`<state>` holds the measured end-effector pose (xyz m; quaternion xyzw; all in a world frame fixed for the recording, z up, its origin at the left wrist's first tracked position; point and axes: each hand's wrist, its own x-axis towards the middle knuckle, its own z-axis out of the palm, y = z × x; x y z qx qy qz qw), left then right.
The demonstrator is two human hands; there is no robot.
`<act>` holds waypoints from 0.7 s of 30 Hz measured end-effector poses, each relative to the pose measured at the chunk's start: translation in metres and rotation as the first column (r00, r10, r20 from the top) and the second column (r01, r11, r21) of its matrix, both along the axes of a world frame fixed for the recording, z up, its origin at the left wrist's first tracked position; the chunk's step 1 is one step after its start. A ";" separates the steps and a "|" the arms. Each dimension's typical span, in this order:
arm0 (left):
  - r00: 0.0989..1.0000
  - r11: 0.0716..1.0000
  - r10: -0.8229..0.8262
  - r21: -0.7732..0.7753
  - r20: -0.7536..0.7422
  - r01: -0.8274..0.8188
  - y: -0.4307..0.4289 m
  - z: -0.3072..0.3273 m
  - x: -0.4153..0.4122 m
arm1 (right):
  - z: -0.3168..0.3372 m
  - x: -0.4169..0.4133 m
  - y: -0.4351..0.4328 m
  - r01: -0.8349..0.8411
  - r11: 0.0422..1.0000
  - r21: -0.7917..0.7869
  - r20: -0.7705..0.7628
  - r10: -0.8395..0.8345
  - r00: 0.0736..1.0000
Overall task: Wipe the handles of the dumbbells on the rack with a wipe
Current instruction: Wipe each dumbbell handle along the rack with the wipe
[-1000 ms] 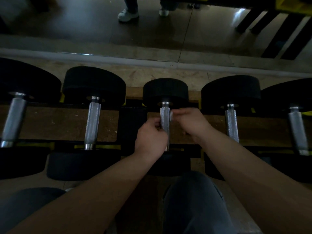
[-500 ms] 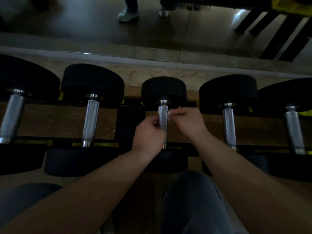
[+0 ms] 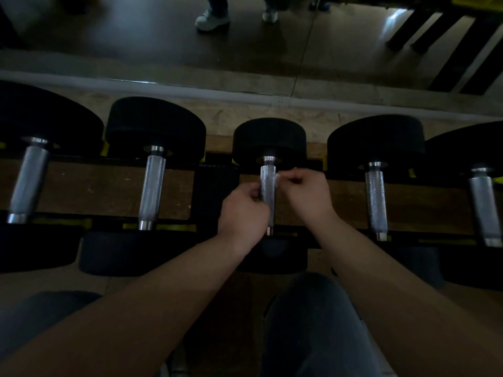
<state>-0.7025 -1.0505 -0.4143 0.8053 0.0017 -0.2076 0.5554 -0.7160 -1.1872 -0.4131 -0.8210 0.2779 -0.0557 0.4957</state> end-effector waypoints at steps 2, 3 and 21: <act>1.000 1.000 0.002 -0.014 0.002 -0.002 0.000 0.000 -0.001 | 0.003 -0.015 -0.004 -0.101 0.995 -0.009 -0.068 0.100 0.993; 1.000 1.000 0.002 -0.015 0.006 -0.002 0.000 -0.001 -0.001 | 0.006 -0.026 -0.005 -0.193 0.981 -0.007 -0.128 0.191 0.973; 0.998 0.995 0.042 -0.083 -0.049 -0.046 0.001 -0.007 -0.001 | 0.014 -0.034 -0.007 -0.682 0.621 -0.386 -0.163 0.682 0.713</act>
